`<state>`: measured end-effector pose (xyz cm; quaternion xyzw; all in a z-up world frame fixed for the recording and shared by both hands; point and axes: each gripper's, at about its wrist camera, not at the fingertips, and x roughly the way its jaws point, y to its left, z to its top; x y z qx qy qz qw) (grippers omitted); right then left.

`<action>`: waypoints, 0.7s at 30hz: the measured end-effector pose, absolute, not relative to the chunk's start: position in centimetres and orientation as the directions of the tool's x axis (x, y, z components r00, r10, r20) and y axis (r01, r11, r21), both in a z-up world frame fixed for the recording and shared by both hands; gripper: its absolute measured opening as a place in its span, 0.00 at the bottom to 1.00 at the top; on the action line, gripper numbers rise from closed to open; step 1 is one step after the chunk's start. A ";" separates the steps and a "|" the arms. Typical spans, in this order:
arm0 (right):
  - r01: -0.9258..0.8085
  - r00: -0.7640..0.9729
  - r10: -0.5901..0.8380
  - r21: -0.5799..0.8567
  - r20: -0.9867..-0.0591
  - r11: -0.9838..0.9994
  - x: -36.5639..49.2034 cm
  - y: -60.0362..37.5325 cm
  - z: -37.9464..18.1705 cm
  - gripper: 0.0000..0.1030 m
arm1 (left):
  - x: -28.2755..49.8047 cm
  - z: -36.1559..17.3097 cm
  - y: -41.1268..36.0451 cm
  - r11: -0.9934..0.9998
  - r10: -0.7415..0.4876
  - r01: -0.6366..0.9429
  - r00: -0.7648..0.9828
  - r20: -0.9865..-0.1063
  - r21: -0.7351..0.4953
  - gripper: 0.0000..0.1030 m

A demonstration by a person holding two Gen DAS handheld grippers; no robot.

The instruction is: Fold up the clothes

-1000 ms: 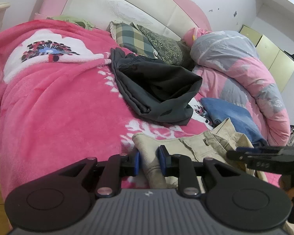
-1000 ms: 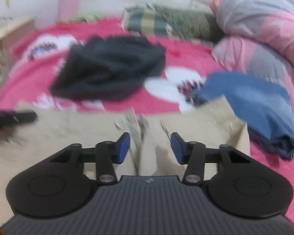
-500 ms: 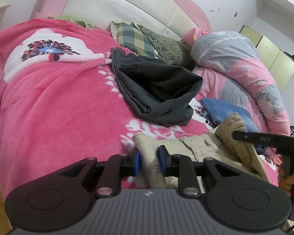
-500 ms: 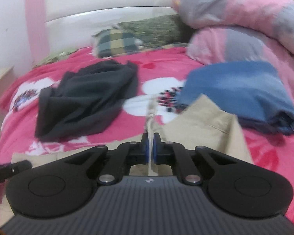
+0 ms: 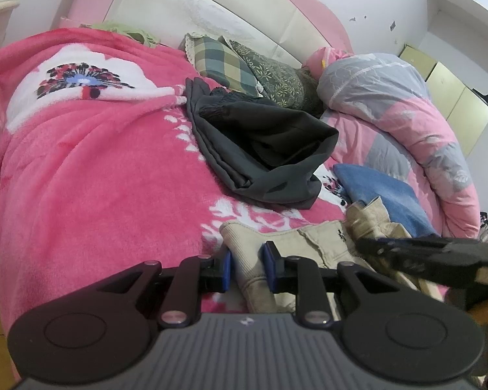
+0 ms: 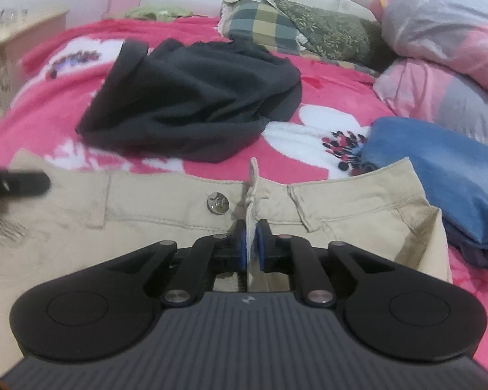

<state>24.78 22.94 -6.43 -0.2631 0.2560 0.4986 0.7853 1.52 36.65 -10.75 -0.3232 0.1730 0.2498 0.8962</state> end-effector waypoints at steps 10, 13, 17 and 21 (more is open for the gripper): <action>-0.848 0.254 0.766 0.245 -0.591 0.470 25.6 17.5 -2.4 0.35 | 1.4 -10.7 36.6 0.664 0.339 -0.559 0.817 -0.466 -0.497 0.23; -0.799 0.228 0.799 0.362 -0.556 0.480 25.9 15.9 -1.2 0.36 | 1.4 -10.7 36.7 0.660 0.338 -0.557 0.819 -0.463 -0.504 0.23; -0.728 0.257 0.839 0.476 -0.480 0.494 24.7 10.8 2.0 0.40 | 1.2 -10.6 36.6 0.659 0.347 -0.558 0.821 -0.453 -0.504 0.26; -0.664 0.427 0.815 0.476 -0.391 0.576 19.1 -0.8 6.0 0.41 | 0.3 -10.1 36.3 0.645 0.396 -0.578 0.812 -0.428 -0.500 0.33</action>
